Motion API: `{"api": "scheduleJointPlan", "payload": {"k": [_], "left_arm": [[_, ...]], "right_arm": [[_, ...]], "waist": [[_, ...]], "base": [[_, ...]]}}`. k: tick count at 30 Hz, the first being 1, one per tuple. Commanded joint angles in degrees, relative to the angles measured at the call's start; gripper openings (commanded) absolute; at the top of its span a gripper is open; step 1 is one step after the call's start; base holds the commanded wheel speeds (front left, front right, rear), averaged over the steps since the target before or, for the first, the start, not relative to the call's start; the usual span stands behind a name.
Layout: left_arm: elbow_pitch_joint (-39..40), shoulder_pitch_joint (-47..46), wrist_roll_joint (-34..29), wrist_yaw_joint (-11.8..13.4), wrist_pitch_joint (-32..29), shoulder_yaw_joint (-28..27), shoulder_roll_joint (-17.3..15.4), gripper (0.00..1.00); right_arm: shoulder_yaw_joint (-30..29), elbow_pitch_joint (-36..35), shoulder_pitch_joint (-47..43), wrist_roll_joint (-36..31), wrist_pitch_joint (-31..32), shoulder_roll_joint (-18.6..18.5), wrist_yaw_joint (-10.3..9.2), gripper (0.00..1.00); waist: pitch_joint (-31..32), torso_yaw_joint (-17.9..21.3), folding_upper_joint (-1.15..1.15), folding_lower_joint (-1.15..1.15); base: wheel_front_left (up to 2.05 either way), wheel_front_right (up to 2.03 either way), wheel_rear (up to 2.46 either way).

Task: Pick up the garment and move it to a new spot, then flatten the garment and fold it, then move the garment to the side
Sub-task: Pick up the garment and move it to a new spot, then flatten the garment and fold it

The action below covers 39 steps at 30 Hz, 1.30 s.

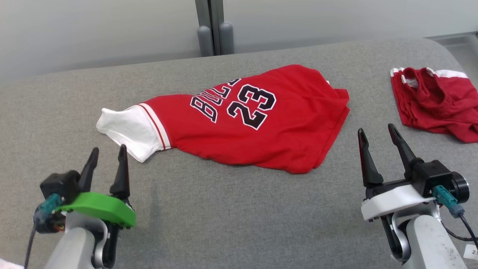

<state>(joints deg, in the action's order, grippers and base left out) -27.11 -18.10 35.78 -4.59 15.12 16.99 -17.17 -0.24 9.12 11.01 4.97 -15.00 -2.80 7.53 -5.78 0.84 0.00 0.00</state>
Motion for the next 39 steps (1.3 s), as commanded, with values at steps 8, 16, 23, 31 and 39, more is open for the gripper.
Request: {"api": "scheduleJointPlan", "payload": {"k": [8, 16, 23, 31, 39], "left_arm": [[8.4, 11.7, -7.0, -0.3, 0.0, -4.9, 6.3, 1.00], [12.4, 18.4, -10.7, -1.2, 0.0, -8.7, 10.6, 1.00], [12.9, 19.8, -12.6, -2.0, 0.0, -10.4, 12.1, 1.00], [13.1, 19.7, -13.9, -2.5, 0.0, -11.1, 13.0, 1.00], [14.2, 17.5, -14.3, -2.9, 0.0, -10.8, 13.5, 1.00]], "right_arm": [[0.0, 1.5, -5.4, 1.3, -0.3, -0.2, -0.09, 1.00], [0.1, 2.7, -8.3, 2.7, -0.3, -0.2, -0.09, 1.00], [0.4, 3.5, -8.6, 3.0, -0.3, -0.2, -0.09, 1.00], [0.1, 3.8, -7.9, 2.5, -0.3, -0.2, -0.09, 1.00], [-1.8, 4.9, -1.9, -2.5, -0.3, -0.2, -0.09, 1.00]], "waist": [[5.3, -1.3, 0.00, 0.00], [6.3, -1.3, 0.00, 0.00], [6.3, -1.4, 0.00, 0.00], [5.9, -1.7, 0.00, 0.00], [2.5, -2.7, 0.00, 0.00]], "base": [[0.00, 0.00, 0.00], [0.00, 0.00, 0.00], [0.00, 0.00, 0.00], [0.00, 0.00, 0.00], [0.00, 0.00, 0.00]]}}
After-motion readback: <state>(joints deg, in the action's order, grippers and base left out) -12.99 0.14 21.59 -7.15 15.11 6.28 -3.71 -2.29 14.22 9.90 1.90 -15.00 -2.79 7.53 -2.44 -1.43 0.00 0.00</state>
